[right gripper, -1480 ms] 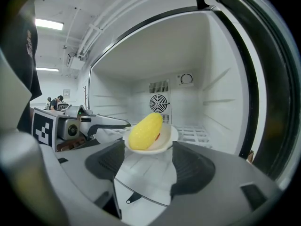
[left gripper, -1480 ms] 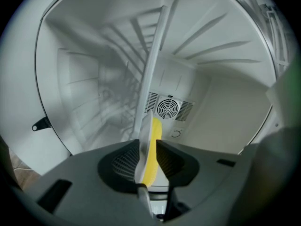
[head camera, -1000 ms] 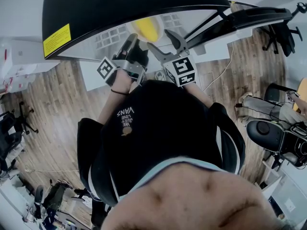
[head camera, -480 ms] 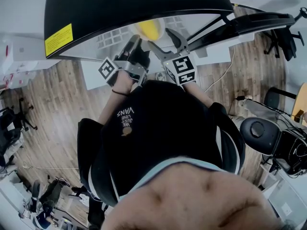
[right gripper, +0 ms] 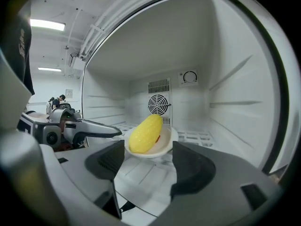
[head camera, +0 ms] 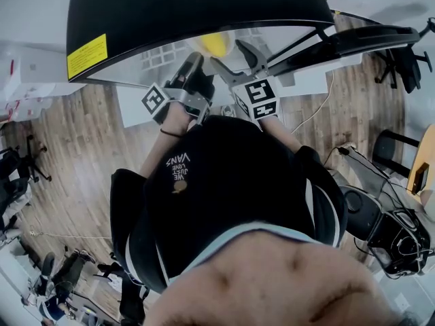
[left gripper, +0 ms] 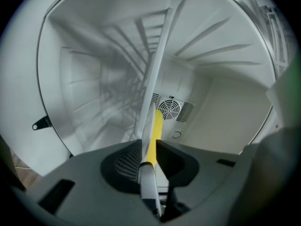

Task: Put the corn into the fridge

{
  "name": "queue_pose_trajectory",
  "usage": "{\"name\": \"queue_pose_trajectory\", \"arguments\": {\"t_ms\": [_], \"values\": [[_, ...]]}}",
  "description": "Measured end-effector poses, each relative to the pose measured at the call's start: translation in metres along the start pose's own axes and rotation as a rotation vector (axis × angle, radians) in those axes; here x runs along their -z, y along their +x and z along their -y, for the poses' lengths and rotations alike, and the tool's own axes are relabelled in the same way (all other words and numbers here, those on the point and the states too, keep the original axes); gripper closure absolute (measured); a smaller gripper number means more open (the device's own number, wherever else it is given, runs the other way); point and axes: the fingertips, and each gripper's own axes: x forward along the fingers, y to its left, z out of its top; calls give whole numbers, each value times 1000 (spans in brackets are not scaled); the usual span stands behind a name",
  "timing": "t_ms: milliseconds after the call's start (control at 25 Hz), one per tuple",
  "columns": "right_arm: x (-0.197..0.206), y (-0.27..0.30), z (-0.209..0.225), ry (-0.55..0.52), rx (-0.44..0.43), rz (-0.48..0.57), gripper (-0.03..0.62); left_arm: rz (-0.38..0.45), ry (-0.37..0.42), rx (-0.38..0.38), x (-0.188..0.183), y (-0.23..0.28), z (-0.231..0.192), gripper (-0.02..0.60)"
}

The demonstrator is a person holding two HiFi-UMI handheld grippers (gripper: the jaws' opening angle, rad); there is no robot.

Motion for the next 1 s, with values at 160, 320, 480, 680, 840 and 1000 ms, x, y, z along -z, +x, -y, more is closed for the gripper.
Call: {"name": "queue_pose_trajectory", "arguments": {"t_ms": [160,320,480,680,840,1000], "values": [[-2,2,0,-2,-8,2,267,4,-1,-1,0,0,0,492],[-1,4,1,-6,-9,3,267,6,-1,-1,0,0,1,492],[-2,5,1,-8,-13,3,267,6,-1,0,0,0,1,492],[-3,8,2,-8,-20,4,267,6,-4,1,0,0,1,492],[-5,11,2,-7,-24,8,267,7,-4,1,0,0,1,492],[-5,13,3,-8,-26,7,267,5,-3,0,0,0,0,492]]}}
